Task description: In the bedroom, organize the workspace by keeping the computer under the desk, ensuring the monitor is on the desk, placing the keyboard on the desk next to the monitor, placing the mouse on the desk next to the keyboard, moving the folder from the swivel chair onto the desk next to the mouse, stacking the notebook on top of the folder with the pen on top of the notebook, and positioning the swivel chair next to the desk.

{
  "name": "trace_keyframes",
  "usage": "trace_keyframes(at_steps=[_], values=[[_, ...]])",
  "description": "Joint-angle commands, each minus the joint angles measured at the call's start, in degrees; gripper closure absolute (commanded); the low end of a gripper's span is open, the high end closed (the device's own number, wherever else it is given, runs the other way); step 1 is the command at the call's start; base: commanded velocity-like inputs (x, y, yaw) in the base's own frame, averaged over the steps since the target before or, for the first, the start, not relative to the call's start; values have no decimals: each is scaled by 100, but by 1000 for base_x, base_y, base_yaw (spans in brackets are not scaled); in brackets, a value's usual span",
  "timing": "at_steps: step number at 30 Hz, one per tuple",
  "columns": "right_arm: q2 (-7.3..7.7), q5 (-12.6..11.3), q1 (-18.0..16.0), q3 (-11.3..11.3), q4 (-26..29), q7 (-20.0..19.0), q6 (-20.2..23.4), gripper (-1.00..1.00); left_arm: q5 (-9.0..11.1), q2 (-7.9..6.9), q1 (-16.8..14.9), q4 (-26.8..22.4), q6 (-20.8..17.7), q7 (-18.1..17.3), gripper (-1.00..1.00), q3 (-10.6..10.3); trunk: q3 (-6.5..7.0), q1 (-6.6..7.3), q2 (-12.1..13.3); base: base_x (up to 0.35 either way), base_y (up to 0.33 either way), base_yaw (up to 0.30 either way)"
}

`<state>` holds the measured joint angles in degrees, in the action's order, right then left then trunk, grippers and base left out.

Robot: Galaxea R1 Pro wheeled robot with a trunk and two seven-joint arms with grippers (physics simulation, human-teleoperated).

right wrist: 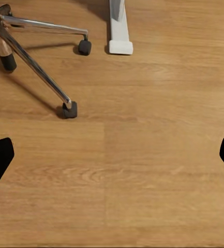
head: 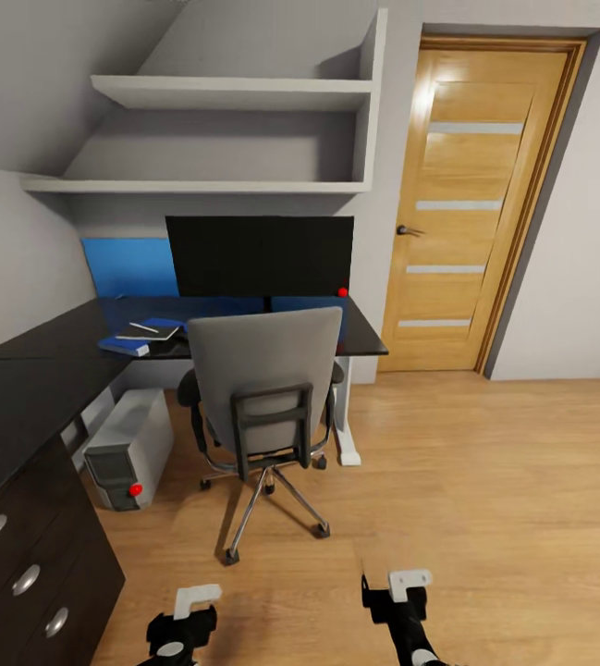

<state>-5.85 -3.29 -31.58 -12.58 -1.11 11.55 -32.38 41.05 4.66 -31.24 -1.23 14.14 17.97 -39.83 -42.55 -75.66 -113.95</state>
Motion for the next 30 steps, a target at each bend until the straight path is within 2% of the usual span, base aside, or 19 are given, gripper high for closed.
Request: trace_keyframes(at_steps=[1, 7, 13, 20, 22, 24, 25, 27, 30], values=[[-1, -32, 21, -51, -12, 26, -19, -100, 49, -2, 49, 0, 12, 22, -100, -52, 14, 24, 39, 0, 0, 0], [-3, -27, 231, -51, -12, 24, 16, -100, 255, -30, 388, 0, 20, 22, -100, -37, 121, 155, 280, 0, 0, 0], [7, -23, 497, -46, -12, 28, 42, -100, 348, -65, 742, 0, 41, 15, -100, -34, 229, 287, 520, 0, 0, 0], [43, -23, 973, -43, -12, 32, 47, -100, 366, -224, 1168, 0, 458, 13, -100, -32, 355, 441, 801, 0, 0, 0], [48, -22, 1068, -42, -12, 32, 47, -100, 368, -346, 1267, 0, 581, 13, -100, -33, 391, 485, 881, 0, 0, 0], [49, -22, 1088, -42, -12, 32, 47, -100, 368, -425, 1306, 0, 622, 10, -100, -33, 427, 529, 962, 0, 0, 0], [49, -22, 1097, -42, -12, 32, 47, -100, 369, -513, 1432, 0, 753, 3, -100, -33, 445, 551, 1002, 0, 0, 0], [49, -22, 1100, -42, -12, 32, 47, -100, 369, -545, 1501, 0, 890, -15, -100, -35, 480, 595, 1082, 0, 0, 0], [49, -22, 1101, -42, -12, 32, 47, -100, 369, -566, 1541, 0, 1035, -249, -100, -34, 534, 660, 1202, 0, 0, 0]])
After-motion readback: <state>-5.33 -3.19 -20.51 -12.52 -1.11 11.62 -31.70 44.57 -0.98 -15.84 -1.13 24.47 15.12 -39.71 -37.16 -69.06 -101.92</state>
